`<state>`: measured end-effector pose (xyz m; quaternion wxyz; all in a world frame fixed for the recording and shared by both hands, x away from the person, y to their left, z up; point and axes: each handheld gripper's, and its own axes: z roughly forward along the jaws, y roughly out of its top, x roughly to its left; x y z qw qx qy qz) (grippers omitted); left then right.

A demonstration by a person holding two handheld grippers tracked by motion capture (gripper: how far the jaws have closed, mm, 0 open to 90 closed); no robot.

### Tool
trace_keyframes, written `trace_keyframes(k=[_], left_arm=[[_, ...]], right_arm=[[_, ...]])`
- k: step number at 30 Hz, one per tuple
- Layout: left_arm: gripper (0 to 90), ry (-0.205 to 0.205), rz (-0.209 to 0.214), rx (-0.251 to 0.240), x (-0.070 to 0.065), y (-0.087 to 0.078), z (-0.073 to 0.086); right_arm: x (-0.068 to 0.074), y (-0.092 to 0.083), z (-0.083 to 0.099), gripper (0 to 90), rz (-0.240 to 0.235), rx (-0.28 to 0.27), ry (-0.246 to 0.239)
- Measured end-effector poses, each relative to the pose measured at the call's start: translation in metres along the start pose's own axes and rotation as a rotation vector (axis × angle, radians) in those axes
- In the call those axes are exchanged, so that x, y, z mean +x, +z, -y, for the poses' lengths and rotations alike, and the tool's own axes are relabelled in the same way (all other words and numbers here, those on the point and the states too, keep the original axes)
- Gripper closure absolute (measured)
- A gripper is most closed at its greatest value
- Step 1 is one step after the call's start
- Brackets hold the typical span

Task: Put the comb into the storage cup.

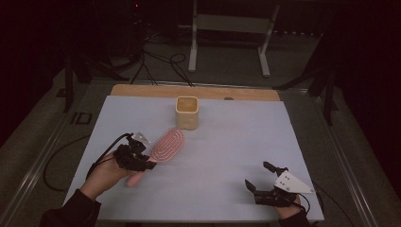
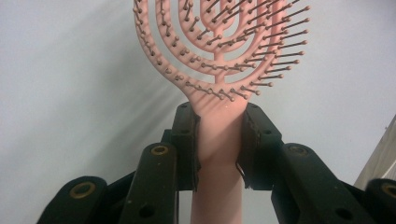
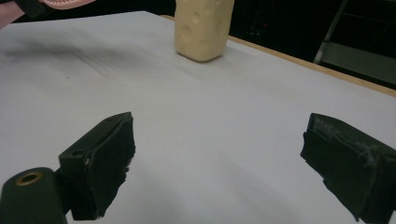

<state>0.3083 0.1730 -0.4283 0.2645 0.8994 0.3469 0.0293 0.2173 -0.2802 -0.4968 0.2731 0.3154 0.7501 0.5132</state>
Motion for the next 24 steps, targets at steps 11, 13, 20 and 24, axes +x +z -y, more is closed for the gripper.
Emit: trace_keyframes(k=[11, 13, 20, 24], left_arm=[[70.3, 0.029, 0.022, -0.12, -0.007, -0.002, -0.015], [70.3, 0.037, 0.018, -0.136, -0.009, -0.002, -0.019], [70.4, 0.038, 0.016, -0.182, -0.012, -0.004, -0.029], [70.4, 0.049, 0.0, -0.213, -0.016, -0.006, -0.036]], right_arm=[[0.0, 0.001, 0.0, 9.3, -0.001, -0.002, 0.001], [0.0, 0.0, 0.0, 9.3, -0.001, 0.0, 0.0], [0.0, 0.0, 0.0, 9.3, -0.001, -0.002, 0.002], [0.0, 0.0, 0.0, 9.3, -0.001, -0.003, 0.004]])
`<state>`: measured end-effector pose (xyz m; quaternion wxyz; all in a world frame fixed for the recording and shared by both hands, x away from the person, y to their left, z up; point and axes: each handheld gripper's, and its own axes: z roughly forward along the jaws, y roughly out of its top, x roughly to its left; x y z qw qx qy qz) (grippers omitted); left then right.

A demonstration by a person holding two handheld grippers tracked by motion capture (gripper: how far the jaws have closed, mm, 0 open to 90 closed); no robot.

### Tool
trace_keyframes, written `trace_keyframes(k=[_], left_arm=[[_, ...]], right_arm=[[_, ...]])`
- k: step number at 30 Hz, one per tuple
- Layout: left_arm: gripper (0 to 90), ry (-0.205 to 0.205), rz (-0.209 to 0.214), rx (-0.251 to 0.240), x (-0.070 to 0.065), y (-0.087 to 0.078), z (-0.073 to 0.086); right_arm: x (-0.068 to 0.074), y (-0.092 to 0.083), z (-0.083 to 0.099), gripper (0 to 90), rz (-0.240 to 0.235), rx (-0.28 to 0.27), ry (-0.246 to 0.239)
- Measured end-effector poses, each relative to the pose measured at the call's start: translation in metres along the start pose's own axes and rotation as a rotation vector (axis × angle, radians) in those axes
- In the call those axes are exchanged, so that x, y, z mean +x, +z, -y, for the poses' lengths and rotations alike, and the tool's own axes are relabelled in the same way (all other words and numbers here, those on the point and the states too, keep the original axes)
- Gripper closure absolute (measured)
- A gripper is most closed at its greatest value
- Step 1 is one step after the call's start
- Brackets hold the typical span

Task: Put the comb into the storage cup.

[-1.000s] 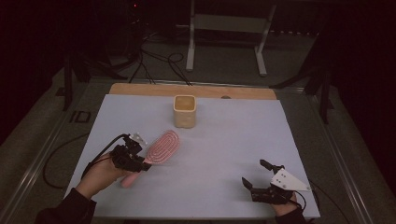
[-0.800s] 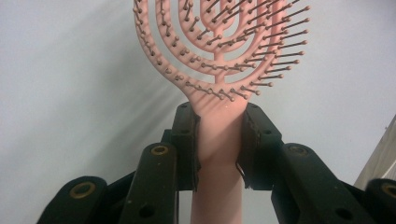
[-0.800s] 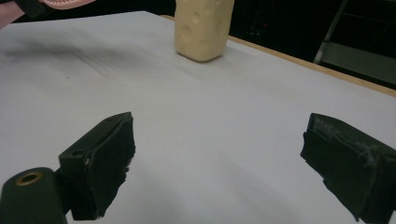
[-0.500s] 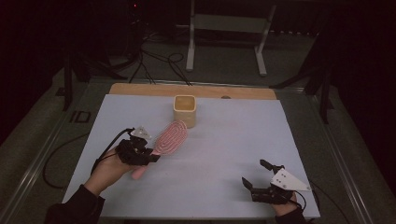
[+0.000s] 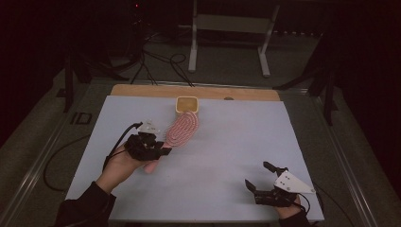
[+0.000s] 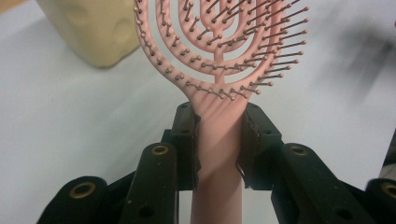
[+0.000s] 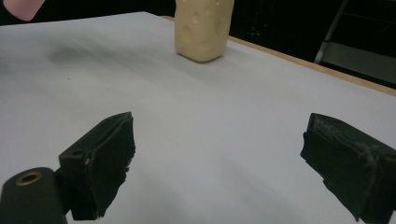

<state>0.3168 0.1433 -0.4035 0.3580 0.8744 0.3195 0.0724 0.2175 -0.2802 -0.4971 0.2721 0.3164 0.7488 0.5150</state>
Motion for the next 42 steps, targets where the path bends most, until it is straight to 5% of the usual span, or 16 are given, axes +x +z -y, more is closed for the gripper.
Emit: trace_keyframes(k=[21, 42], left_arm=[[70.4, 0.027, -0.038, -0.133, -0.007, -0.003, -0.032], [70.3, -0.016, -0.079, -0.292, 0.003, 0.004, -0.07]], right_arm=[[0.0, 0.0, 0.0, 9.2, 0.0, 0.0, -0.005], [-0.001, -0.001, -0.001, 9.3, 0.0, -0.002, -0.006]])
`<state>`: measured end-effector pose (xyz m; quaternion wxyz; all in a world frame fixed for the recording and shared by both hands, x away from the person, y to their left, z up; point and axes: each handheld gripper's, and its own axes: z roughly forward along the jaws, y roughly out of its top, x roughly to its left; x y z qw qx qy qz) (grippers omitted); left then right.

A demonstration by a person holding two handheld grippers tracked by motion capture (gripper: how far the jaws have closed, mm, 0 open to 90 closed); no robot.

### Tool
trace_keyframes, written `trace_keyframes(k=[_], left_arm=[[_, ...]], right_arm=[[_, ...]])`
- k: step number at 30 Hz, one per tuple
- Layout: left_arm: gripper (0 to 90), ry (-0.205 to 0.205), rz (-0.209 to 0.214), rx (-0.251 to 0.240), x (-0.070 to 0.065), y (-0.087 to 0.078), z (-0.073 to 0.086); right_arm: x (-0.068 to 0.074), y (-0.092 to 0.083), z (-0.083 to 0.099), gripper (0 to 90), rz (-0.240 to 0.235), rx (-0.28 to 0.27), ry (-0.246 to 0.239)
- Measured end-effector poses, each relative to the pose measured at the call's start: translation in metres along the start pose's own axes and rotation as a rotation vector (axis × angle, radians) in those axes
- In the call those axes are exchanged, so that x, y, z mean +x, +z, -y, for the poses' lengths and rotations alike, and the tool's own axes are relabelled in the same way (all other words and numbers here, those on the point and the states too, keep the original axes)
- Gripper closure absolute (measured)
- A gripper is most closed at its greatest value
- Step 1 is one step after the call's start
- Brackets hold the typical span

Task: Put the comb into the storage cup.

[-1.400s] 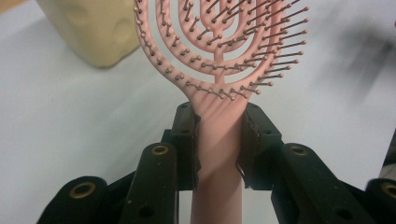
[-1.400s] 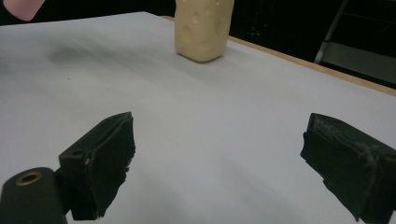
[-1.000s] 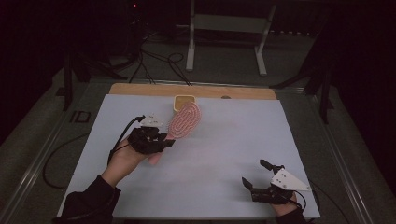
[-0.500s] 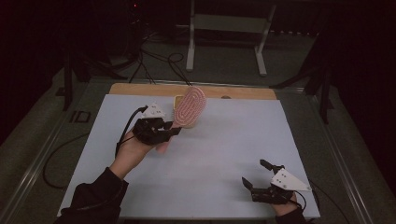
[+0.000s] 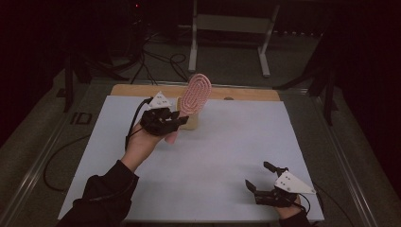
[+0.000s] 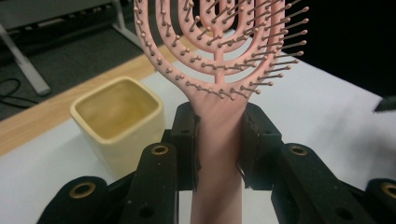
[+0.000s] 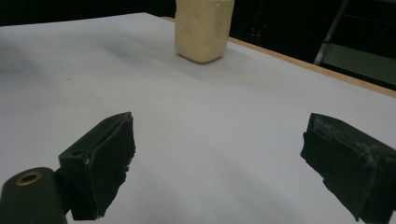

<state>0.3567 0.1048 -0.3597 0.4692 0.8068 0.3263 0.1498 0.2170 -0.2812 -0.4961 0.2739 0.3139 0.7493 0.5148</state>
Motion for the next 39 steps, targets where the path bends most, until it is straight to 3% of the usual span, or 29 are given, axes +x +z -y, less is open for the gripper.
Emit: trace_keyframes(k=[8, 10, 16, 24, 32, 35, 39], left_arm=[[70.3, -0.02, -0.013, -0.07, 0.008, 0.008, -0.008], [70.3, -0.025, -0.041, -0.079, 0.009, 0.01, -0.011], [70.3, -0.066, -0.055, -0.115, 0.016, 0.018, -0.016], [70.3, -0.079, -0.065, -0.165, 0.025, 0.035, -0.023], [70.3, -0.134, -0.052, -0.232, 0.038, 0.046, -0.029], [70.3, -0.12, -0.06, -0.267, 0.041, 0.051, -0.03], [70.3, -0.133, -0.068, -0.286, 0.044, 0.055, -0.031]], right_arm=[[0.0, 0.0, 0.0, 9.3, -0.001, -0.001, -0.004], [0.0, 0.0, 0.0, 9.3, -0.001, -0.001, -0.002], [0.0, 0.0, 0.0, 9.3, -0.001, -0.005, 0.003], [0.0, 0.0, 0.0, 9.3, 0.001, -0.005, 0.003], [-0.001, -0.001, 0.0, 9.3, 0.0, -0.004, 0.003], [0.0, -0.001, 0.0, 9.3, -0.001, -0.005, 0.0], [-0.001, -0.001, 0.0, 9.3, -0.002, -0.005, 0.006]])
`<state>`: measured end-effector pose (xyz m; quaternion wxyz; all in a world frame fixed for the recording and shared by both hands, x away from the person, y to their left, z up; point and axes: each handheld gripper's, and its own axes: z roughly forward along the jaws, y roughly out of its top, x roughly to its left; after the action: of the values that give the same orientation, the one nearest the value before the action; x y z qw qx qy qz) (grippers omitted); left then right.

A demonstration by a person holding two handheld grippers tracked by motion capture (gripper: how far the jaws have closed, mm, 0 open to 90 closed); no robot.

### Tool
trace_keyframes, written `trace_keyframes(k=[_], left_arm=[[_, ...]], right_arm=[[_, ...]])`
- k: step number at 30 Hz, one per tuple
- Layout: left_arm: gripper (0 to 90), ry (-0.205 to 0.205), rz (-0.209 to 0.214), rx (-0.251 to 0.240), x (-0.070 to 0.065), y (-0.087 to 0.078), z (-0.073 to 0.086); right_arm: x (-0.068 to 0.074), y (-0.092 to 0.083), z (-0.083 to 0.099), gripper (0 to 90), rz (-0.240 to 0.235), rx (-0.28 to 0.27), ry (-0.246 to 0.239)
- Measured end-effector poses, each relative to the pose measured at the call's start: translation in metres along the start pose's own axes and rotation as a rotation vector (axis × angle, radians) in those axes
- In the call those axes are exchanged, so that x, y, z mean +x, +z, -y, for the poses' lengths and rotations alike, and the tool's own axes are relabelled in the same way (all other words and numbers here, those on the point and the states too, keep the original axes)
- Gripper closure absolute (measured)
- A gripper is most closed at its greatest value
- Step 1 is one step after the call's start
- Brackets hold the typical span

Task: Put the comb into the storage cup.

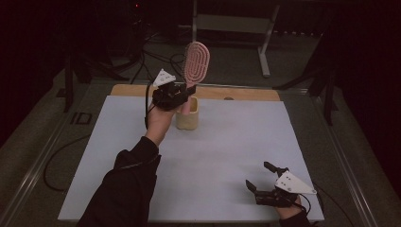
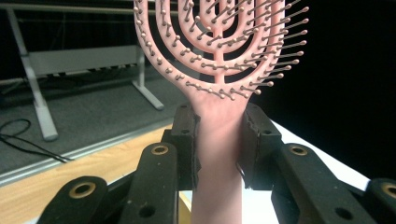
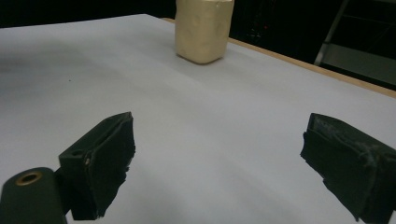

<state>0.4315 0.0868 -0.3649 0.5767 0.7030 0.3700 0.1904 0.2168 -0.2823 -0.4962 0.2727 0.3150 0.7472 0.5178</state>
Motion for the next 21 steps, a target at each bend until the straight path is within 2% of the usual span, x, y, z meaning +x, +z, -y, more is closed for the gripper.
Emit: trace_keyframes(k=[4, 7, 9, 21], left_arm=[[70.2, -0.005, -0.008, -0.04, 0.006, 0.006, 0.002], [70.2, -0.012, -0.004, -0.045, 0.009, 0.01, 0.002], [70.3, -0.003, -0.015, -0.049, 0.013, 0.014, 0.005], [70.3, 0.012, -0.011, -0.092, 0.025, 0.028, 0.02]], right_arm=[[0.0, 0.0, 0.0, 9.3, -0.001, -0.001, 0.0], [0.0, 0.0, 0.0, 9.3, 0.0, -0.001, 0.001], [0.0, 0.0, 0.0, 9.2, 0.0, 0.001, 0.0], [0.0, 0.0, 0.0, 9.3, -0.003, 0.0, 0.002]])
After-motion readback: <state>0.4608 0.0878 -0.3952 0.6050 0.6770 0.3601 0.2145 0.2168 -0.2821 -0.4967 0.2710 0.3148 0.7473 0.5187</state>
